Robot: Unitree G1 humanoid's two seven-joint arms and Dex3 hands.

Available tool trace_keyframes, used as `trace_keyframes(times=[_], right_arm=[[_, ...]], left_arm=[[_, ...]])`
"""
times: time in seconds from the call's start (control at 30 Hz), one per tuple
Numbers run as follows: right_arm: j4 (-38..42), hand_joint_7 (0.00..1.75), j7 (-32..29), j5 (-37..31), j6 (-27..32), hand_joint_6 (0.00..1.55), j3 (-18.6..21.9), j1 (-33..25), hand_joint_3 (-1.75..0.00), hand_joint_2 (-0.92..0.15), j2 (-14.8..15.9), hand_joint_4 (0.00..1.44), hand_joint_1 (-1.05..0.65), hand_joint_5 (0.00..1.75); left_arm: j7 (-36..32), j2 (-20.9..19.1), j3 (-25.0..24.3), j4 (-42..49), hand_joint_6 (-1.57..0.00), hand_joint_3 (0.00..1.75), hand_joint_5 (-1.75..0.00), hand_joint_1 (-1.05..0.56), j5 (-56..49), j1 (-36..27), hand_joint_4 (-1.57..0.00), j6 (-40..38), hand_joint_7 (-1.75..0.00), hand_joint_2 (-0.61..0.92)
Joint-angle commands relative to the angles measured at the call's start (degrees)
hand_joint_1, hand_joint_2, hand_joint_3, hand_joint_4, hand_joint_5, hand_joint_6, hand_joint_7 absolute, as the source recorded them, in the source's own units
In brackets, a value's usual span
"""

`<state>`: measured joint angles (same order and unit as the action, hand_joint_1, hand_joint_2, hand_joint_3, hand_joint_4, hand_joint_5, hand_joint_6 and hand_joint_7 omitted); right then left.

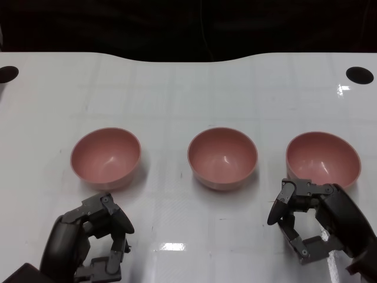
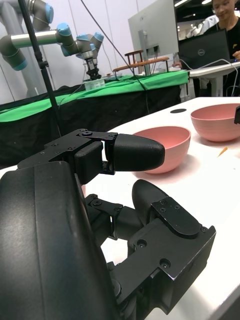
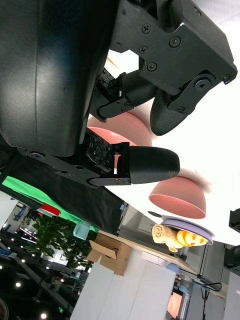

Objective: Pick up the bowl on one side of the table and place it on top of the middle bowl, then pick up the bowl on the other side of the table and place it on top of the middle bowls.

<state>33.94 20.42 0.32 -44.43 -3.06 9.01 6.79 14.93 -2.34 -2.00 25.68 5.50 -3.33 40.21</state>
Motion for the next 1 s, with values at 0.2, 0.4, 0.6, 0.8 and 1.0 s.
trace_keyframes(times=[0.2, 0.4, 0.6, 0.8, 1.0], right_arm=[[0.3, 1.25, 0.5, 0.2, 0.4, 0.85, -0.2, 0.7, -1.43, -0.25, 0.8, 0.84, -0.03, 1.7], [1.0, 1.26, 0.6, 0.0, -0.2, 0.86, -0.3, 1.1, -1.46, -0.25, 0.7, 0.84, 0.0, 1.69], [1.0, 1.26, 0.4, -0.1, -0.2, 0.86, -0.6, 1.2, -1.46, -0.26, 0.6, 0.84, -0.01, 1.72], [0.4, 1.27, 0.6, 0.0, -0.5, 0.85, -1.0, 0.9, -1.49, -0.24, 0.6, 0.85, 0.0, 1.73], [-0.8, 1.28, -0.2, -0.7, 0.0, 0.86, -1.4, 0.3, -1.5, -0.24, 0.8, 0.85, -0.02, 1.73]], left_arm=[[-1.5, -0.4, -0.9, -0.9, -0.75, 1.45, -1.67, -0.06, -0.7, -0.9, -0.77, 0.8, -1.52, 0.3], [-1.4, -0.1, -1.2, -0.8, -0.75, 1.4, -1.66, -0.08, -0.3, -1.3, -0.77, 1.5, -1.51, 0.31], [-2.2, 0.2, -2.0, -1.9, -0.76, 1.22, -1.48, -0.12, -0.1, -1.8, -0.75, 0.7, -1.24, 0.39], [-5.6, -1.5, -2.3, -7.1, -0.82, 0.38, -1.02, -0.18, -4.5, -3.1, -0.67, -5.4, -0.44, 0.76], [-11.2, -5.1, -1.6, -15.3, -0.77, 0.08, -0.49, -0.28, -17.9, -4.5, -0.69, -13.4, -0.03, 0.92]])
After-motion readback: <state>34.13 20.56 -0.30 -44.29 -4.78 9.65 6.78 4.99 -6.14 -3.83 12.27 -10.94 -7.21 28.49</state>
